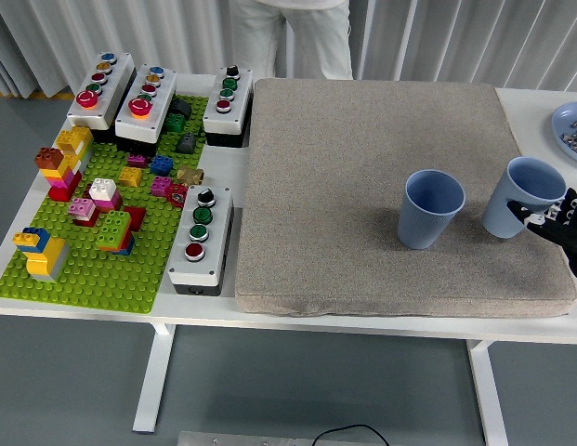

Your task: Pick cup pour cup place

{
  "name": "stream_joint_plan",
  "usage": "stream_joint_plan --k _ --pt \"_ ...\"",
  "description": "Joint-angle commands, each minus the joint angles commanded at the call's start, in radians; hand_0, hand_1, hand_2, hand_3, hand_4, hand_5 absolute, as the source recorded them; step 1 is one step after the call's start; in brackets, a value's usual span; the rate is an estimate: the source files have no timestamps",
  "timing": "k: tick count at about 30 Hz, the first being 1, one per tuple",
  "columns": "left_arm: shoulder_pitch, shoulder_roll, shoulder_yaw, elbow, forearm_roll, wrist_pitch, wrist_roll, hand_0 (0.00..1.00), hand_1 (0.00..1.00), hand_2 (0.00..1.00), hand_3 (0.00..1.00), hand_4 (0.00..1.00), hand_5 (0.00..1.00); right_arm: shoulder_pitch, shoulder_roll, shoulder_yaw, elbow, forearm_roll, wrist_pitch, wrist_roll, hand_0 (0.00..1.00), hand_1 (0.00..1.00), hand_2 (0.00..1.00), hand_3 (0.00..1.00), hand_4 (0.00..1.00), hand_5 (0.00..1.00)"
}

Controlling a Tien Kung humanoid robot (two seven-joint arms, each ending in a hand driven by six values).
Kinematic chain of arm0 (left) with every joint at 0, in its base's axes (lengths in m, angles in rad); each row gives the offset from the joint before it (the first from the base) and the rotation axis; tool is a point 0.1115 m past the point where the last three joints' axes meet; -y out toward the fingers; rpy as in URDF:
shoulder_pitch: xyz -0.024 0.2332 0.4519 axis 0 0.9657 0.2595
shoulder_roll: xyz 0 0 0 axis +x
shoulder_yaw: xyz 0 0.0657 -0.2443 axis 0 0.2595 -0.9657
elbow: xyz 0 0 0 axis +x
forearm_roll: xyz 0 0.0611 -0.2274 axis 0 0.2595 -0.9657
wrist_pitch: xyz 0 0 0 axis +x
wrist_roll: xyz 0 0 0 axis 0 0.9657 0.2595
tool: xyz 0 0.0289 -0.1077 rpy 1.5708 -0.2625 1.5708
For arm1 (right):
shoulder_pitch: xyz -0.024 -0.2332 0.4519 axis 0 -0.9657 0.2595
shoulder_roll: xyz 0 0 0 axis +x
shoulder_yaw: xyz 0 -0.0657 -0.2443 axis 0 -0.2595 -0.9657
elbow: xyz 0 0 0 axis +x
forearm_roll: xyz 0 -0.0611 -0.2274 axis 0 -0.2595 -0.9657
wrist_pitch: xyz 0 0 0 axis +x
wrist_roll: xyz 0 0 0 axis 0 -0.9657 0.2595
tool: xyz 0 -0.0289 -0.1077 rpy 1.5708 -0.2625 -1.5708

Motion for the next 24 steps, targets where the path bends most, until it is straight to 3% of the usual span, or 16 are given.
stream_joint_plan --k 7,11,24 --pt "0.000 0.000 0.001 0.000 -0.001 0.000 -0.001 0.696 0.714 0.722 0.623 0.488 0.924 0.003 -0.001 -0.006 0.007 -0.008 -0.010 0.002 0.764 0.630 0.538 0.647 0.742 0.237" --pt "-0.001 0.001 0.000 0.000 0.001 0.000 0.000 0.695 0.715 0.722 0.623 0.487 0.923 0.006 -0.005 -0.024 0.032 -0.069 -0.032 0.004 0.760 0.627 0.538 0.647 0.767 0.276" --pt "0.002 0.005 -0.002 0.000 0.002 0.001 0.001 0.696 0.714 0.723 0.624 0.487 0.923 0.019 -0.008 -0.052 0.069 -0.194 -0.091 0.007 0.756 0.622 0.534 0.645 0.758 0.260"
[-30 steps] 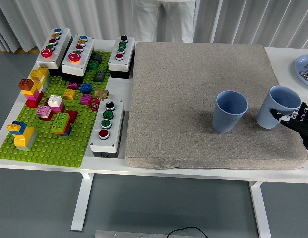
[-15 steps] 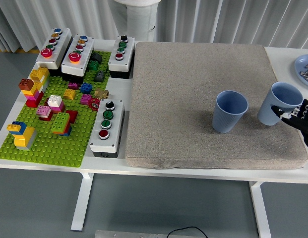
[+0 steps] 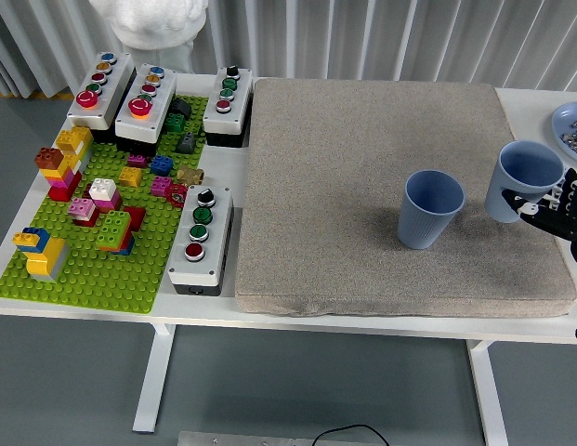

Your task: Pick cup pour cup place

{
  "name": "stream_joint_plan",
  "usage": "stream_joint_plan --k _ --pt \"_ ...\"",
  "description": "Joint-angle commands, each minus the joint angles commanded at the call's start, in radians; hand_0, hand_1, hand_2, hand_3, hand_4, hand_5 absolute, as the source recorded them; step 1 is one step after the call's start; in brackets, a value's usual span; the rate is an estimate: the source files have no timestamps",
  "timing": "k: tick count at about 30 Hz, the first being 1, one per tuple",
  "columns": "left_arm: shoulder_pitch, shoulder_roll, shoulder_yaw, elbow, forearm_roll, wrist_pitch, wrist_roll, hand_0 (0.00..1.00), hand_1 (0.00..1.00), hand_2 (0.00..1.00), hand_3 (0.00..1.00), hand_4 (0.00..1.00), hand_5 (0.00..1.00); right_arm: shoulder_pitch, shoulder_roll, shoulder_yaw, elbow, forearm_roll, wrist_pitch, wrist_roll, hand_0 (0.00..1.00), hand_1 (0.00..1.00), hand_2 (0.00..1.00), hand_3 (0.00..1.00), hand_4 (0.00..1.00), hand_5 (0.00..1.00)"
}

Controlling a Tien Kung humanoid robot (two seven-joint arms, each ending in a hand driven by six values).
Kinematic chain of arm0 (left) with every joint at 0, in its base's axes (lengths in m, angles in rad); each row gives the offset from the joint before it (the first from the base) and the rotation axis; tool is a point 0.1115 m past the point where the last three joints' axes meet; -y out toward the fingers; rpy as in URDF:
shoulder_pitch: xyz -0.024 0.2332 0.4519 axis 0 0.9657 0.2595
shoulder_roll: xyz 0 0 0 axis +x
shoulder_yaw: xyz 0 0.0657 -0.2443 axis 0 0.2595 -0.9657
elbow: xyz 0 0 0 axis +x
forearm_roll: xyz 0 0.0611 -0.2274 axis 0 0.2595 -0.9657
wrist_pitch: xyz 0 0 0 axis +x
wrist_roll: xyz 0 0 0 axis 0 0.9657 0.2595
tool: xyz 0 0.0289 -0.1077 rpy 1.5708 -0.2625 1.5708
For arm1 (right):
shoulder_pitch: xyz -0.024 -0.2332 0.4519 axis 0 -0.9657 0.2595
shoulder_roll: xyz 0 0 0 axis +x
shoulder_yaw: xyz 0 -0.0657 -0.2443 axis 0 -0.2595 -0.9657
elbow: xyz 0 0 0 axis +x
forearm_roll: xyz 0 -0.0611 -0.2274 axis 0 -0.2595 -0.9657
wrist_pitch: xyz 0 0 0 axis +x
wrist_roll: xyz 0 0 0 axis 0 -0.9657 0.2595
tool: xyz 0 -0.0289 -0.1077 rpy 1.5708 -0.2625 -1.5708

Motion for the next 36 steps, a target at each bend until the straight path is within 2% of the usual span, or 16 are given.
stream_joint_plan --k 12,36 --pt "0.002 0.002 0.000 0.000 0.001 0.000 0.000 0.697 0.714 0.723 0.624 0.487 0.923 -0.003 -0.008 -0.034 0.073 -0.172 -0.060 -0.018 0.756 0.620 0.532 0.644 0.737 0.233" --pt "-0.002 0.004 -0.001 0.001 0.000 0.001 -0.001 0.696 0.715 0.723 0.624 0.487 0.921 0.013 -0.018 -0.111 0.130 -0.410 -0.106 -0.042 0.759 0.618 0.530 0.647 0.731 0.227"
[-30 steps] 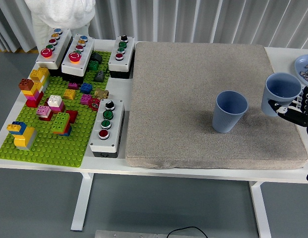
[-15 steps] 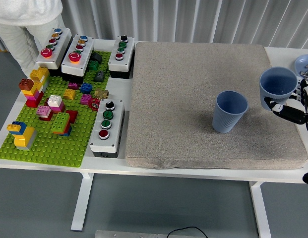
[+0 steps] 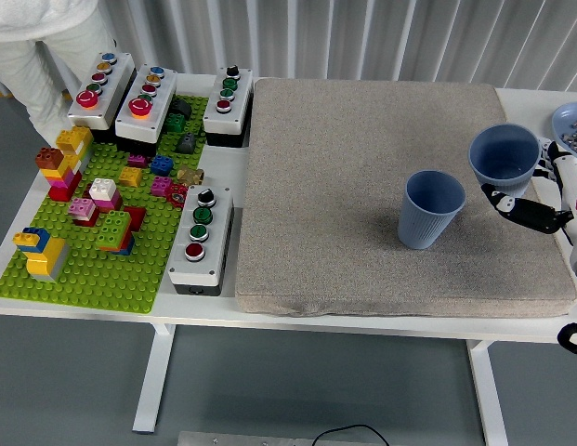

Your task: Pick cup pour cup place

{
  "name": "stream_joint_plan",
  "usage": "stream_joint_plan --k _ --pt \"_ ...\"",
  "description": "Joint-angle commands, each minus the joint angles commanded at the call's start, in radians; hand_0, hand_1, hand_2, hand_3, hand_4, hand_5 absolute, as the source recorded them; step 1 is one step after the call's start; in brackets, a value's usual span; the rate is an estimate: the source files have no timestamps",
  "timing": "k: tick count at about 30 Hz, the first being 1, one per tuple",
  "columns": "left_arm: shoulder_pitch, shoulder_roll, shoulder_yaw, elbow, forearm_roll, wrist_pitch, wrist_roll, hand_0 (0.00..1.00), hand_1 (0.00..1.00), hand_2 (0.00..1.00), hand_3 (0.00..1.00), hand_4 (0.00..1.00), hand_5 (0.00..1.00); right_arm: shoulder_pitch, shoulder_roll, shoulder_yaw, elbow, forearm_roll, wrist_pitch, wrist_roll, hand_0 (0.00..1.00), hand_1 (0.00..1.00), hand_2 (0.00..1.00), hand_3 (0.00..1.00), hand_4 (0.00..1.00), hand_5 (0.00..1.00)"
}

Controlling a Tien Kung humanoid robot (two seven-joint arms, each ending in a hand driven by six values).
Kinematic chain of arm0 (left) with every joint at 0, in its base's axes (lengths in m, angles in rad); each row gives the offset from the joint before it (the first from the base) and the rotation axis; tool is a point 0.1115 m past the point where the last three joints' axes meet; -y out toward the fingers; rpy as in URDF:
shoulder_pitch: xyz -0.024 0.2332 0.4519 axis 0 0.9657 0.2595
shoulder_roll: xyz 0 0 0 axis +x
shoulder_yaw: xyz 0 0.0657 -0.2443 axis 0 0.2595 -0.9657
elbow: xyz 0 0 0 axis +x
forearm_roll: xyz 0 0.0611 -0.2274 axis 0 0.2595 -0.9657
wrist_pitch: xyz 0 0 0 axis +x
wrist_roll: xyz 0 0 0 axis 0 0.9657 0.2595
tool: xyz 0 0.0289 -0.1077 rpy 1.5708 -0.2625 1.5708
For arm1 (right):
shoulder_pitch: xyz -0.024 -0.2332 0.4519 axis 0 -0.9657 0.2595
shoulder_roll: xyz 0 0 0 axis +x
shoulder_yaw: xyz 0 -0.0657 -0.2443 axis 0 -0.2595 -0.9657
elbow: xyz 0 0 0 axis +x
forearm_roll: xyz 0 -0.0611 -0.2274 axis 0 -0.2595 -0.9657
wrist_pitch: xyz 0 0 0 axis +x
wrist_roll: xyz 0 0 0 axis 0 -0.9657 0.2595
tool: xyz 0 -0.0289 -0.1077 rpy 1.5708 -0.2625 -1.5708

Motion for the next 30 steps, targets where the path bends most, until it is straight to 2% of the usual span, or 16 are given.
stream_joint_plan --k 7,23,30 --pt "0.001 0.001 -0.001 0.000 0.001 0.000 0.000 0.697 0.715 0.723 0.624 0.487 0.921 0.010 -0.002 -0.027 0.016 -0.052 -0.006 -0.008 0.760 0.618 0.530 0.646 0.730 0.227" --pt "0.000 0.001 -0.001 0.001 0.000 0.000 0.000 0.697 0.715 0.723 0.624 0.487 0.922 0.015 -0.004 -0.036 0.005 -0.134 -0.011 -0.007 0.755 0.616 0.526 0.643 0.727 0.234" --pt "-0.002 0.002 -0.001 0.000 0.002 0.001 -0.001 0.697 0.716 0.723 0.624 0.488 0.922 0.013 -0.028 -0.045 0.018 -0.215 -0.025 -0.008 0.755 0.617 0.526 0.643 0.725 0.233"
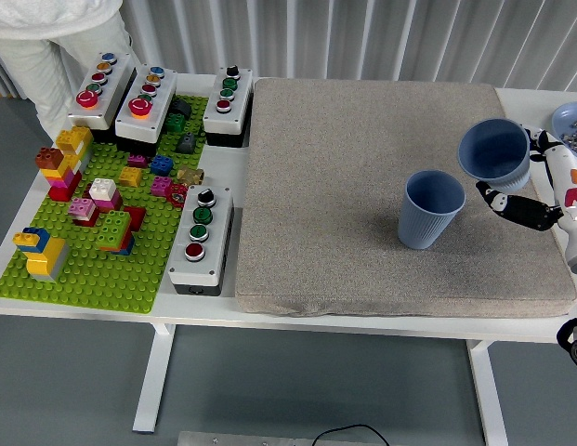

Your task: Pick cup pour cup place

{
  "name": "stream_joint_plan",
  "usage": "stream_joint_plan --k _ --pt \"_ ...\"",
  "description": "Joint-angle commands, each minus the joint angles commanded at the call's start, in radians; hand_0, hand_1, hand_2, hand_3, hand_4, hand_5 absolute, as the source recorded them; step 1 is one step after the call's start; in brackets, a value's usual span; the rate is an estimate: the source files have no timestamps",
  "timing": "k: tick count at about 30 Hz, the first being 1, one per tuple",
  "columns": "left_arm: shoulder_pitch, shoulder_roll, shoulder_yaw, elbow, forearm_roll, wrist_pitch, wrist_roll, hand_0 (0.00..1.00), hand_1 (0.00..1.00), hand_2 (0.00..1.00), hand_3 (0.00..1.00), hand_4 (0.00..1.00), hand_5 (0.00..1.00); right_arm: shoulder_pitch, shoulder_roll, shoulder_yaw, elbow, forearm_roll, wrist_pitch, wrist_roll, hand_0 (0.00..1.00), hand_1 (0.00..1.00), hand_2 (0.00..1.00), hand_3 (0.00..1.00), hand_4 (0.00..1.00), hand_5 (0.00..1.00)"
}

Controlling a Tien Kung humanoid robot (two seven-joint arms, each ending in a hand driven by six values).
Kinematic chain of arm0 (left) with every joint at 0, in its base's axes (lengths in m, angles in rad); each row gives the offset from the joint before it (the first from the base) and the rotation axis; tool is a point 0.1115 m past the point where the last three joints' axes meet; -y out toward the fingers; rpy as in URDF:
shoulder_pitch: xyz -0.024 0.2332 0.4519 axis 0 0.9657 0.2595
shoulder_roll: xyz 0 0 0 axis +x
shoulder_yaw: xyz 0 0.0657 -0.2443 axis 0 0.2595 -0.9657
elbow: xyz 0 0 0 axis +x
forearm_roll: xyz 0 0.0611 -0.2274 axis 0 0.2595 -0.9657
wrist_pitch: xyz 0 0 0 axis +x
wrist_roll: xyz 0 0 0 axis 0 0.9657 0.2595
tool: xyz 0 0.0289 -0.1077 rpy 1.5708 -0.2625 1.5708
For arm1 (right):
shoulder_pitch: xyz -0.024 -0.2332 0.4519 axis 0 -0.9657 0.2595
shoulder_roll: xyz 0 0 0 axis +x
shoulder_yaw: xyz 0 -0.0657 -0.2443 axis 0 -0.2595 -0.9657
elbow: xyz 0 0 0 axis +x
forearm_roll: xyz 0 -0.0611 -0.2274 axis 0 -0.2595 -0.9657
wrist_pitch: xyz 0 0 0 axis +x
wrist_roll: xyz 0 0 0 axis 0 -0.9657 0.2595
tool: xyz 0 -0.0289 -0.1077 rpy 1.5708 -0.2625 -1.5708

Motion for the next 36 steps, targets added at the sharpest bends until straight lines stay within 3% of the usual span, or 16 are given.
stream_joint_plan --k 6,18,36 --pt "0.002 0.002 -0.002 0.000 0.003 0.000 0.001 0.697 0.715 0.723 0.625 0.488 0.921 0.009 -0.023 -0.042 0.010 -0.053 -0.034 -0.011 0.759 0.615 0.523 0.640 0.724 0.232" --pt "0.003 0.005 -0.002 0.000 0.003 0.000 0.000 0.697 0.715 0.723 0.624 0.488 0.922 0.037 -0.037 -0.119 0.006 -0.057 -0.043 -0.024 0.762 0.612 0.523 0.638 0.709 0.215" --pt "-0.001 0.005 0.001 0.000 -0.004 0.001 -0.002 0.697 0.716 0.723 0.624 0.488 0.922 0.063 -0.075 -0.137 -0.019 -0.083 -0.068 -0.017 0.766 0.613 0.520 0.630 0.702 0.203"
